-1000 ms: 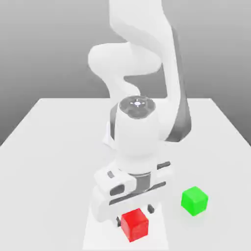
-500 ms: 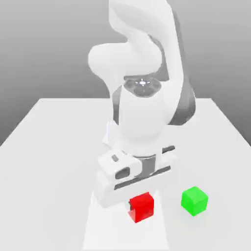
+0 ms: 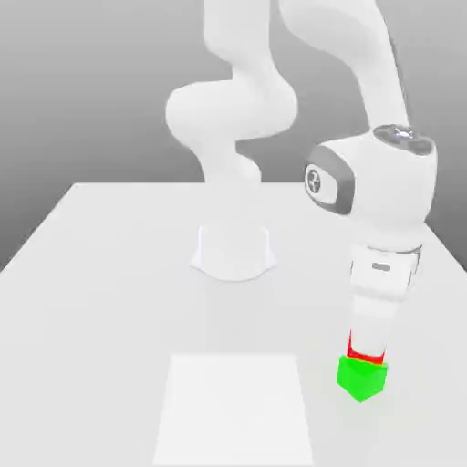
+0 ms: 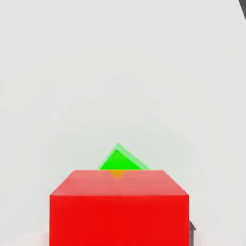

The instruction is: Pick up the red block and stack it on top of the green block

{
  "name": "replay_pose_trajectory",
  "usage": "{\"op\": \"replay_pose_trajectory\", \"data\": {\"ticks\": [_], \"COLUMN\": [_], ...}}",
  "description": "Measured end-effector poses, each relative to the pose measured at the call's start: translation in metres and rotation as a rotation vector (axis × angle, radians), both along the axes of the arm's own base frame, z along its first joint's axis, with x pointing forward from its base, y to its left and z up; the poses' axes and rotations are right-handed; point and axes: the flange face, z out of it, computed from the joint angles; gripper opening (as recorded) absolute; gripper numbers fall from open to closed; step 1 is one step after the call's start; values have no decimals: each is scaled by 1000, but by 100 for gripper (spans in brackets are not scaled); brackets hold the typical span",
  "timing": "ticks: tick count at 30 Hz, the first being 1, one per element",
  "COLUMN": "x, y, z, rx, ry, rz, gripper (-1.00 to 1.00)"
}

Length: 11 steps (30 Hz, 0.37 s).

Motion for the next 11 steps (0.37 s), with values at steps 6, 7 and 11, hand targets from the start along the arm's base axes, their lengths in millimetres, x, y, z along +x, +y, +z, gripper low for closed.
{"op": "replay_pose_trajectory", "data": {"ticks": [6, 7, 11], "x": [0, 1, 0], "y": [0, 0, 1], "z": [0, 7, 48], "rx": [1, 1, 1], "ry": [-1, -1, -1], "rz": [0, 1, 2], "gripper": [100, 100, 100]}}
